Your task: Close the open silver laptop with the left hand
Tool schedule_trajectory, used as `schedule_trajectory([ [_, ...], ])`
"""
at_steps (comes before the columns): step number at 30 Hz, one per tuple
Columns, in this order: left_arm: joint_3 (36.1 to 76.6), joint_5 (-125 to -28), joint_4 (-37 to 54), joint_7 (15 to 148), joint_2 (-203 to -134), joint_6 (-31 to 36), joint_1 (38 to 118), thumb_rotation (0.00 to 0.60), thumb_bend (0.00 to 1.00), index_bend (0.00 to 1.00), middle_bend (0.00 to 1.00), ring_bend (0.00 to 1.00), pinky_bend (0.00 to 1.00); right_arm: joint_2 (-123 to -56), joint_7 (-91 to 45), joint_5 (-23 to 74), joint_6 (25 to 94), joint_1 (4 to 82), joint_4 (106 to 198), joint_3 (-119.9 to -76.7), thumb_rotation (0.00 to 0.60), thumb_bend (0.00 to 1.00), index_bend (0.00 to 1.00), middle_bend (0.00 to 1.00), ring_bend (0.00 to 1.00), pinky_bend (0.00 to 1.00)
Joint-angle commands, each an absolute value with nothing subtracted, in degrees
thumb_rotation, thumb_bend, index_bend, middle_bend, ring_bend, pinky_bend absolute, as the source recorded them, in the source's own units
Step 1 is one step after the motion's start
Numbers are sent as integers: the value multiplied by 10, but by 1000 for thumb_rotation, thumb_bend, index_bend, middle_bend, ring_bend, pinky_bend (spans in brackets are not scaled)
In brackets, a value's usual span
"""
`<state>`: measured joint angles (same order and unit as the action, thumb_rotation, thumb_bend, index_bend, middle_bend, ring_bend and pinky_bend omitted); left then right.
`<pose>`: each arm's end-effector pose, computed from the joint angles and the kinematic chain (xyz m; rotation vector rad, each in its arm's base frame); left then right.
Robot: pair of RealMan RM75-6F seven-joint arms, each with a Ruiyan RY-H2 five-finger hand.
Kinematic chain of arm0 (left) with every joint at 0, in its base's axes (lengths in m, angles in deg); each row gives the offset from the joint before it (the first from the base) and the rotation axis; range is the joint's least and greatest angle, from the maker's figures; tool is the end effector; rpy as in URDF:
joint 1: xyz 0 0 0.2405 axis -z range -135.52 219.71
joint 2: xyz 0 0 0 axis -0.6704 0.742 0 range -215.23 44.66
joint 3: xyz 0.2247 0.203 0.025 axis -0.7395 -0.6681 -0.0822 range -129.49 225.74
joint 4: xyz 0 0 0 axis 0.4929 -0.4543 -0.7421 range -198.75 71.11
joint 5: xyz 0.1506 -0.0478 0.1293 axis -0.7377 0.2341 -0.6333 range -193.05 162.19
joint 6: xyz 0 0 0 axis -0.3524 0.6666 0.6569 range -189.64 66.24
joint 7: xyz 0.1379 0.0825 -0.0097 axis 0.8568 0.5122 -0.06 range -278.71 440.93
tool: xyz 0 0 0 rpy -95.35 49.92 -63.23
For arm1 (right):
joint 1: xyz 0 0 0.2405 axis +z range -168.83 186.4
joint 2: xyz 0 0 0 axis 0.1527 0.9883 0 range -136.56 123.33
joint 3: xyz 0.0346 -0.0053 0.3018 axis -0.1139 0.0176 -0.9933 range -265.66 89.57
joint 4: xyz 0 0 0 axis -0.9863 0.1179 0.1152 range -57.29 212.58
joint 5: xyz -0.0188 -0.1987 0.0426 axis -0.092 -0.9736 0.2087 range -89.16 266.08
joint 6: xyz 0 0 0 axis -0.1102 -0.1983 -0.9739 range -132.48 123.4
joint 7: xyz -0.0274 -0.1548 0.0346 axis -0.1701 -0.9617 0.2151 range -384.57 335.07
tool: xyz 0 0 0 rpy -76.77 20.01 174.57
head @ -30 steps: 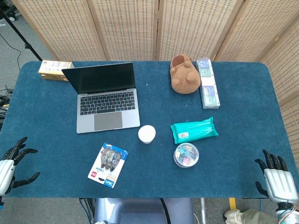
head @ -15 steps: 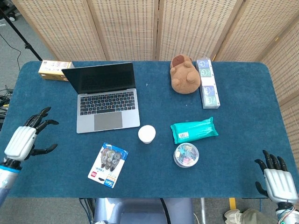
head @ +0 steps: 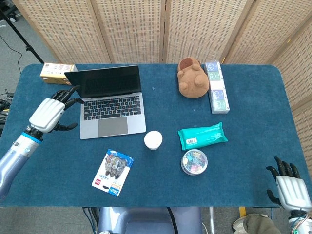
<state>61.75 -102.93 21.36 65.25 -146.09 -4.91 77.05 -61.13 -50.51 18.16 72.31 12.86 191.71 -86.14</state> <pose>-0.2253 0.4006 0.1845 -1.7885 -0.8414 -1.1074 -0.3388 -0.1639 0.1875 1.4381 -1.0390 0.4290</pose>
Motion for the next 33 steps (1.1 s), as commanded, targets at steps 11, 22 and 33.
schedule_trajectory([
  [11, 640, -951, 73, 660, -1523, -117, 841, 600, 193, 281, 80, 118, 143, -606, -498, 187, 723, 126, 1916, -858, 600, 373, 218, 0, 0, 0],
  [22, 630, -947, -14, 629, -1565, -143, 876, 600, 193, 177, 2, 42, 143, -608, -500, 190, 723, 124, 1915, -856, 600, 373, 218, 0, 0, 0],
  [33, 625, -963, -102, 583, -1616, -168, 931, 600, 193, 156, 0, 25, 136, -606, -487, 221, 704, 134, 1902, -866, 600, 372, 218, 0, 0, 0],
])
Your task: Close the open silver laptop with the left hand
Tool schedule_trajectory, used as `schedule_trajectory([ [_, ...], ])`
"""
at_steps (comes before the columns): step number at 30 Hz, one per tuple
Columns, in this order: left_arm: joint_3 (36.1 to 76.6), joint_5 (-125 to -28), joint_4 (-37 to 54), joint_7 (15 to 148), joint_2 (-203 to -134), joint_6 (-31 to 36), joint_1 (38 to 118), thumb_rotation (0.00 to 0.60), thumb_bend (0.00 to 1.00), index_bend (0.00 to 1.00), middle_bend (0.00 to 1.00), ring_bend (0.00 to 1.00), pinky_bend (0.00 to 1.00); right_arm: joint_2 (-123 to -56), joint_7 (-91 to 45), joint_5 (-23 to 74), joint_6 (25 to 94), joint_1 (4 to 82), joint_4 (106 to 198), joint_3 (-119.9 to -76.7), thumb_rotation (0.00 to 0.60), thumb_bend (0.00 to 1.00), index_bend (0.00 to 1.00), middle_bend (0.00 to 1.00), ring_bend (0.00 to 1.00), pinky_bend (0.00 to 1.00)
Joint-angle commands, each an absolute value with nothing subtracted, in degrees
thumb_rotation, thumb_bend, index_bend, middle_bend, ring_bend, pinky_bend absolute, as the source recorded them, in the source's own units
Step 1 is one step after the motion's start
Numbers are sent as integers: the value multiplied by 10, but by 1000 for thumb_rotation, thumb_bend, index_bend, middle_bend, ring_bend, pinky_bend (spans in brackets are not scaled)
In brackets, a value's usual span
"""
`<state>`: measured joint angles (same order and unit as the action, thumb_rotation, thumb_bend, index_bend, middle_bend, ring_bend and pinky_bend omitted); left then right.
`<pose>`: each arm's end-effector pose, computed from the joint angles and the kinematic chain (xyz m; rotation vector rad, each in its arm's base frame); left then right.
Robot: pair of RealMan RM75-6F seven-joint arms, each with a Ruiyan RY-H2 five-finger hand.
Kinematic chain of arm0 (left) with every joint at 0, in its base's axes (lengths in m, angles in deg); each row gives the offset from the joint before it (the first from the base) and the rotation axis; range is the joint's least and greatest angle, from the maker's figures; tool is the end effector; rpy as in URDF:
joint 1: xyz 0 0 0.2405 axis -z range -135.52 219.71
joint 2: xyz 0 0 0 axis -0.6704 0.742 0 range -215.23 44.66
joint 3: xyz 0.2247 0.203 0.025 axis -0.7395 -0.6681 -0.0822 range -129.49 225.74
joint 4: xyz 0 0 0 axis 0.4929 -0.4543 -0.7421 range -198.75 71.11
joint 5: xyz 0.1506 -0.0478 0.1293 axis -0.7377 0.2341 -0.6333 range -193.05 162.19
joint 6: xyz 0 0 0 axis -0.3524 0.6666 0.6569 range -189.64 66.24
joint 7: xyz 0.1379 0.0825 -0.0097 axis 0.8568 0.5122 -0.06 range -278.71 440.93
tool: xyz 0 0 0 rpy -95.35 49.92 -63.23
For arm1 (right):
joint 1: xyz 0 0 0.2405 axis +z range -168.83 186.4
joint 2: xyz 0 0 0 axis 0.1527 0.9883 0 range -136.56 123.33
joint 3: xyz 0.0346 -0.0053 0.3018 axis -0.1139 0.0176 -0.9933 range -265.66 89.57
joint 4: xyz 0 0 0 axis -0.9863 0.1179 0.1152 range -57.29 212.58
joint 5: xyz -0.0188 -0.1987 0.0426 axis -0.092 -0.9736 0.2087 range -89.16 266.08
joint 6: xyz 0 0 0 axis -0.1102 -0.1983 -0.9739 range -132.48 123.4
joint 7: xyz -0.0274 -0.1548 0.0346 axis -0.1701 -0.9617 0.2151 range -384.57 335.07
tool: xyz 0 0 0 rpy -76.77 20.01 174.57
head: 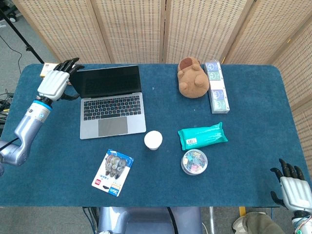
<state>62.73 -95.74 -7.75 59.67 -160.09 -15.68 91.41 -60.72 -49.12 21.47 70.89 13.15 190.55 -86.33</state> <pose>-0.2170 0.5192 0.1637 -1.6773 -0.8188 -1.0299 -0.3515 -0.1631 0.1907 1.4022 -1.0793 0.3892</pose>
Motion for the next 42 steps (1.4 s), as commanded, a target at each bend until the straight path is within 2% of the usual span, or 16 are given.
schedule_trajectory([
  [1, 624, -966, -110, 578, -1620, -171, 936, 600, 193, 152, 0, 22, 133, -605, -485, 223, 702, 135, 1902, -867, 600, 372, 219, 0, 0, 0],
  [17, 594, -980, -228, 491, -1690, -211, 984, 600, 193, 142, 0, 10, 117, -601, -467, 253, 683, 145, 1888, -874, 600, 373, 219, 0, 0, 0],
  [24, 581, -987, -243, 467, -1701, -212, 989, 600, 193, 142, 0, 10, 117, -600, -465, 256, 681, 147, 1887, -874, 600, 373, 219, 0, 0, 0],
  [34, 579, -981, -214, 470, -1696, -201, 987, 600, 193, 142, 0, 10, 116, -598, -464, 247, 684, 146, 1891, -869, 600, 373, 219, 0, 0, 0],
  [42, 587, -962, -121, 520, -1656, -186, 976, 600, 193, 142, 0, 10, 116, -596, -462, 232, 693, 142, 1898, -865, 600, 373, 219, 0, 0, 0],
])
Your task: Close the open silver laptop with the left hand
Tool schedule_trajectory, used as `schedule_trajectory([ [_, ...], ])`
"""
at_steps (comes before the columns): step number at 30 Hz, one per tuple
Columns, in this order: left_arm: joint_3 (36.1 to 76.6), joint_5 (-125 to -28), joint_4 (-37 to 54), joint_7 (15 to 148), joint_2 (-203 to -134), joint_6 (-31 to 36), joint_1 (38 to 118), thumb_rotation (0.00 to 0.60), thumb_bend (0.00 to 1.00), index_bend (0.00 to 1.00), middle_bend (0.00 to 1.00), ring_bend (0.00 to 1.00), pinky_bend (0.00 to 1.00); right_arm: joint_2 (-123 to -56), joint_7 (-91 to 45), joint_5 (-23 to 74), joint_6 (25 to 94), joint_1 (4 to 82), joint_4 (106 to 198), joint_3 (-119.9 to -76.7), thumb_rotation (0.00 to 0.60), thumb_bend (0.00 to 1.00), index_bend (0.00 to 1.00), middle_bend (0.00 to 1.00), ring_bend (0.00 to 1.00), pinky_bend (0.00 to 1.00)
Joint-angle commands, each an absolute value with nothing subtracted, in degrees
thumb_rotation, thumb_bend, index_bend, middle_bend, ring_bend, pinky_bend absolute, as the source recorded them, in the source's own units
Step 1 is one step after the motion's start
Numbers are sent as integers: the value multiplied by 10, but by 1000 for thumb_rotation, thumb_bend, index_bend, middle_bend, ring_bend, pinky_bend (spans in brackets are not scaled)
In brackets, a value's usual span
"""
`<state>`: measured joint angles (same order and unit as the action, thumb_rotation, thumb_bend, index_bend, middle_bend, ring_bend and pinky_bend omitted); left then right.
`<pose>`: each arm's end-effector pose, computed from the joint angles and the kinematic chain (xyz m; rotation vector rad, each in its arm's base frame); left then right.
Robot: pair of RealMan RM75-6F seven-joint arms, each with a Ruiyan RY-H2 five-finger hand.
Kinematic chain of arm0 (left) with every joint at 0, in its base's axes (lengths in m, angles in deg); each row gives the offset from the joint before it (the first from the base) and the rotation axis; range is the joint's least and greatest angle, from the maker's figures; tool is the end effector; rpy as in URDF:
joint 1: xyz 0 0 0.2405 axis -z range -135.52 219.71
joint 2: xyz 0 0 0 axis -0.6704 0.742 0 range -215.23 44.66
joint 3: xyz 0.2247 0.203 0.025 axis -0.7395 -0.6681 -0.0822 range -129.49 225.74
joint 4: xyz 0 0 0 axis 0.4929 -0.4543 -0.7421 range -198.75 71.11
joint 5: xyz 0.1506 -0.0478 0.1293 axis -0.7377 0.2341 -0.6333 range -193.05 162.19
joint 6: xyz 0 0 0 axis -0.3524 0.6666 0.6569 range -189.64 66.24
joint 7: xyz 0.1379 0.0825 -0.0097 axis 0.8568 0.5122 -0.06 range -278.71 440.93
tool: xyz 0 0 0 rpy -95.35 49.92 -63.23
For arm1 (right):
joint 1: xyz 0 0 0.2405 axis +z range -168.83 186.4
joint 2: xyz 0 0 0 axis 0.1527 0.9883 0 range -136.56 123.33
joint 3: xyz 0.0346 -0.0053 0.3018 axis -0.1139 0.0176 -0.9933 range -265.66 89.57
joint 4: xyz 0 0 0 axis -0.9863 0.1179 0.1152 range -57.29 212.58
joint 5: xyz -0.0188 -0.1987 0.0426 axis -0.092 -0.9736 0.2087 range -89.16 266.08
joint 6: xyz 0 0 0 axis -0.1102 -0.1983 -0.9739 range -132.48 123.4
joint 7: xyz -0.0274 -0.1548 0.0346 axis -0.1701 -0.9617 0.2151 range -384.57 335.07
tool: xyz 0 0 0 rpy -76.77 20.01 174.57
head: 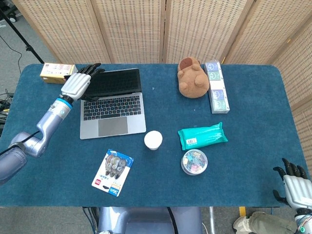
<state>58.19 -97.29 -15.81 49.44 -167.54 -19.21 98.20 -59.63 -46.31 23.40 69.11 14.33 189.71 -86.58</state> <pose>-0.1878 0.5416 0.1066 -1.7655 -0.9423 -1.0591 -0.3573 -0.1688 0.1963 1.3817 -1.1119 0.3891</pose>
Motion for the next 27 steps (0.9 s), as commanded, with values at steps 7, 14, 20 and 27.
schedule_trajectory([
  [7, 591, -937, -35, 574, -1622, -180, 961, 600, 193, 142, 0, 11, 116, -594, -463, 219, 696, 140, 1903, -860, 600, 372, 219, 0, 0, 0],
  [14, 592, -912, 28, 620, -1599, -180, 948, 600, 193, 142, 0, 10, 117, -591, -460, 206, 704, 136, 1907, -857, 600, 373, 219, 0, 0, 0],
  [20, 591, -893, 82, 652, -1582, -171, 933, 600, 193, 142, 0, 9, 117, -590, -461, 193, 710, 132, 1911, -853, 600, 373, 219, 0, 0, 0],
  [27, 585, -872, 138, 688, -1566, -158, 913, 600, 193, 142, 0, 9, 117, -592, -466, 188, 710, 131, 1912, -851, 600, 372, 219, 0, 0, 0],
])
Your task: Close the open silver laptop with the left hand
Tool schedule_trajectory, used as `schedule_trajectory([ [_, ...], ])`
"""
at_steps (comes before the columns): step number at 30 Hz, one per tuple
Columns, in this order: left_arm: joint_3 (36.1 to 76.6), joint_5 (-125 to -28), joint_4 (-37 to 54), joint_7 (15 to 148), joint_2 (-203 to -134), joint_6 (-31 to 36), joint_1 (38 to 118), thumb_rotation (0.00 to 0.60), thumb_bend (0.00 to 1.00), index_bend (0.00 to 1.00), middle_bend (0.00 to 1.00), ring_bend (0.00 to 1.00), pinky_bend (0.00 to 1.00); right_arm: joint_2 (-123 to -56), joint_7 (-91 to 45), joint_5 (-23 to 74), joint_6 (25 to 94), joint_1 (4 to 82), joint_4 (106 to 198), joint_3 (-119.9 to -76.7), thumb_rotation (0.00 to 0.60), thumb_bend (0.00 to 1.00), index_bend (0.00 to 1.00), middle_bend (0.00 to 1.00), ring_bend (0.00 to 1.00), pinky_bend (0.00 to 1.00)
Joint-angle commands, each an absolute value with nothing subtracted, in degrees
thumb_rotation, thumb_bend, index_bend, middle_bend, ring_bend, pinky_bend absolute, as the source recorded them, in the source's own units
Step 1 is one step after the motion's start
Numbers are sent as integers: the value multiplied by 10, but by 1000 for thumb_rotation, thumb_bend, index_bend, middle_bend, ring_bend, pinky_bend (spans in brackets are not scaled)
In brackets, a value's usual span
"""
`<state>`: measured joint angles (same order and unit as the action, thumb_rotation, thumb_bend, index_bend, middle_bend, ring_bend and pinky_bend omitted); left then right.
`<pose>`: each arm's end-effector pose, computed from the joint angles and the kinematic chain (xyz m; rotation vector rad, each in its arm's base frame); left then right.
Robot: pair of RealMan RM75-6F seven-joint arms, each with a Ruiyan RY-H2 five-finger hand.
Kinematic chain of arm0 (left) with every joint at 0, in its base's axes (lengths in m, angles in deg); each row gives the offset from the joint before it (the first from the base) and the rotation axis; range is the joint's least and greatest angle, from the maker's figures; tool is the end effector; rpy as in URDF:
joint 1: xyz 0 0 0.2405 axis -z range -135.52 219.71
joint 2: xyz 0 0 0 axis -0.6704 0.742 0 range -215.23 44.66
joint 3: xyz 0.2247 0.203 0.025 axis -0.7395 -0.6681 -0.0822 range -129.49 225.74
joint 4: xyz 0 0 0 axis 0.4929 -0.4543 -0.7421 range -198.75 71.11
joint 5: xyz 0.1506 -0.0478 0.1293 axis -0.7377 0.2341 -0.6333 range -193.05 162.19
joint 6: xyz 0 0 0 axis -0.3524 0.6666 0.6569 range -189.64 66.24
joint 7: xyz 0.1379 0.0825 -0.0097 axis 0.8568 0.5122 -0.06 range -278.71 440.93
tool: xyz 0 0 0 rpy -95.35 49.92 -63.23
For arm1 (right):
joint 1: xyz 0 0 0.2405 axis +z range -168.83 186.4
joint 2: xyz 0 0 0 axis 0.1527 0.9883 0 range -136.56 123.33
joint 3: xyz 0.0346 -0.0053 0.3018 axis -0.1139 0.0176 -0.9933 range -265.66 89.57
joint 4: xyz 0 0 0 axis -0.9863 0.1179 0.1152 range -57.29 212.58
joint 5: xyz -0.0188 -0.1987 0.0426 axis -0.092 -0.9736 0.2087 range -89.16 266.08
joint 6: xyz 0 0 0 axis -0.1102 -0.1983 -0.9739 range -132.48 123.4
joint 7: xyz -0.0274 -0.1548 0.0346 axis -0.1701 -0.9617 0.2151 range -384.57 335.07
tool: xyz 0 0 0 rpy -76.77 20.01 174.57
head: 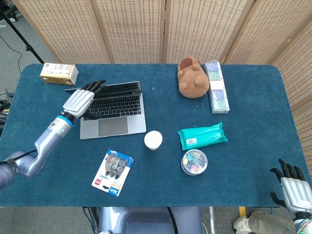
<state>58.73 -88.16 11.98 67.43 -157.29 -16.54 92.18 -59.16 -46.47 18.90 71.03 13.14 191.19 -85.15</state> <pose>-0.1829 0.4716 0.1075 -1.8268 -1.0089 -1.0309 -0.3459 -0.1602 0.1957 1.4197 -1.0868 0.4209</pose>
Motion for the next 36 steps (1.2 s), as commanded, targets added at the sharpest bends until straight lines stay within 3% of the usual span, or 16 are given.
schedule_trajectory([
  [1, 585, -868, 148, 695, -1563, -155, 910, 600, 193, 142, 0, 9, 116, -593, -467, 187, 710, 131, 1912, -850, 600, 373, 219, 0, 0, 0],
  [16, 576, -827, 245, 751, -1539, -150, 886, 600, 193, 142, 0, 8, 117, -594, -478, 181, 712, 129, 1917, -846, 600, 373, 220, 0, 0, 0],
  [36, 555, -801, 267, 755, -1576, -173, 867, 600, 193, 143, 0, 7, 116, -588, -485, 179, 713, 126, 1925, -843, 600, 373, 220, 0, 0, 0],
])
